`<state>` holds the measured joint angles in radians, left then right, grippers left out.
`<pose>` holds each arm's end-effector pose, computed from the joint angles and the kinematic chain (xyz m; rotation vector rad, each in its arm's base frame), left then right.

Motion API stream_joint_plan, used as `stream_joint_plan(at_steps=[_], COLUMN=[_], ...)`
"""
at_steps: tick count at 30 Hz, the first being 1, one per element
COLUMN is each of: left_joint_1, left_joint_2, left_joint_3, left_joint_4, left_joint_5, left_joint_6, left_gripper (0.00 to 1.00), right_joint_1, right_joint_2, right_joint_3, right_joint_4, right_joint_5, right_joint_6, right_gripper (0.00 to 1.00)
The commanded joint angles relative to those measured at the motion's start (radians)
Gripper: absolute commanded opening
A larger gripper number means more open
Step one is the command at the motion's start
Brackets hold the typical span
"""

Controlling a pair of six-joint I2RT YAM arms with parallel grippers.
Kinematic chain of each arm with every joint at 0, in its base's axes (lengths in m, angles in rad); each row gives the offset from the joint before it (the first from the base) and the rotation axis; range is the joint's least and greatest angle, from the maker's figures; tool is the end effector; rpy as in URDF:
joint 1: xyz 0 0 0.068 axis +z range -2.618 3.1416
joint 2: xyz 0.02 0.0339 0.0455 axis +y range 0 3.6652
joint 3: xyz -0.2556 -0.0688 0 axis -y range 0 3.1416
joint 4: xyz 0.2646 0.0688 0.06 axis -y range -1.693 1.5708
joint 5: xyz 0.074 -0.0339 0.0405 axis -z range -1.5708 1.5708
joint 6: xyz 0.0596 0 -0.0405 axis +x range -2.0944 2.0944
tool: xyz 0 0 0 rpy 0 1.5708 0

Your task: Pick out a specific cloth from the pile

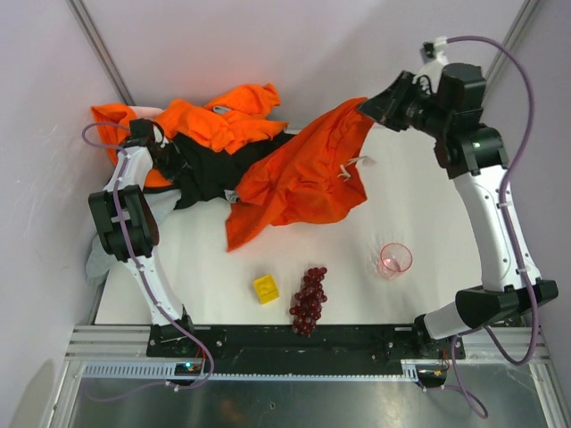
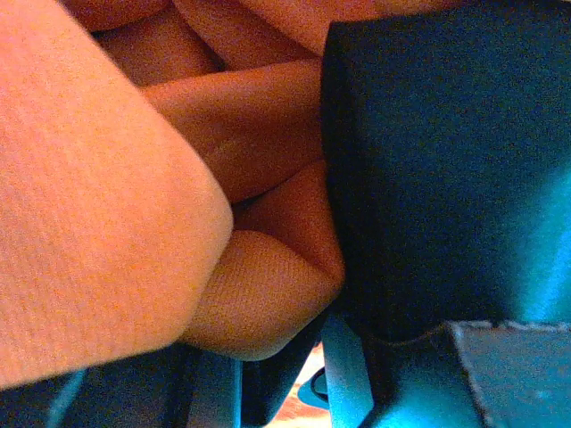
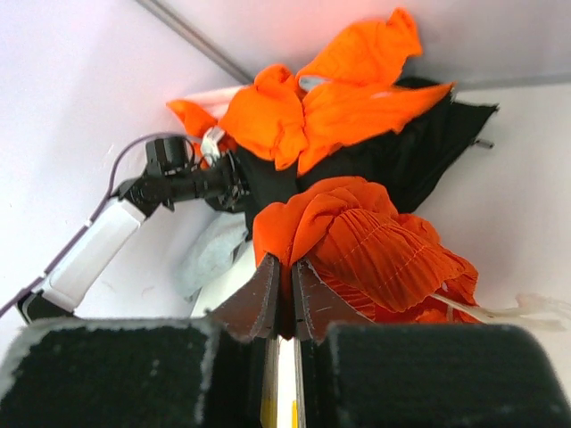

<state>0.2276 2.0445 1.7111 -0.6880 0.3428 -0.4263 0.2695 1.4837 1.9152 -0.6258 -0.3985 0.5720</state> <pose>0.4665 0.0875 0.2001 -0.7101 2.4863 -0.5170 0.3211 0.1127 0.5084 -0.0246 1.8511 0.9501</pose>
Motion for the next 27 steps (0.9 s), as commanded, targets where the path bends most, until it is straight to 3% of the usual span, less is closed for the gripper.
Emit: stream_joint_plan(at_steps=[1,19,21,27], left_joint_1=[0.021,-0.023,-0.041,-0.07], left_joint_2=[0.016,-0.103,-0.135,-0.289], left_joint_3=[0.004,-0.021,-0.027,-0.086], left_joint_4=[0.041,0.043,0.043,0.043], left_joint_5=[-0.063,-0.061,-0.058,-0.054], left_joint_6=[0.009,0.045,0.051,0.06], left_gripper=[0.4,0.47,0.51,0.78], right_joint_1=[-0.081,-0.234,-0.248,-0.284], right_joint_2=[-0.1,-0.209,-0.206,-0.185], right_joint_3=[0.089,0.11,0.114,0.126], right_joint_4=[0.07,0.116,0.119,0.118], right_joint_5=[-0.037,-0.035,-0.043,-0.075], right_joint_6=[-0.02,-0.019,-0.016,-0.008], right_gripper=[0.0,0.0,0.0,0.0])
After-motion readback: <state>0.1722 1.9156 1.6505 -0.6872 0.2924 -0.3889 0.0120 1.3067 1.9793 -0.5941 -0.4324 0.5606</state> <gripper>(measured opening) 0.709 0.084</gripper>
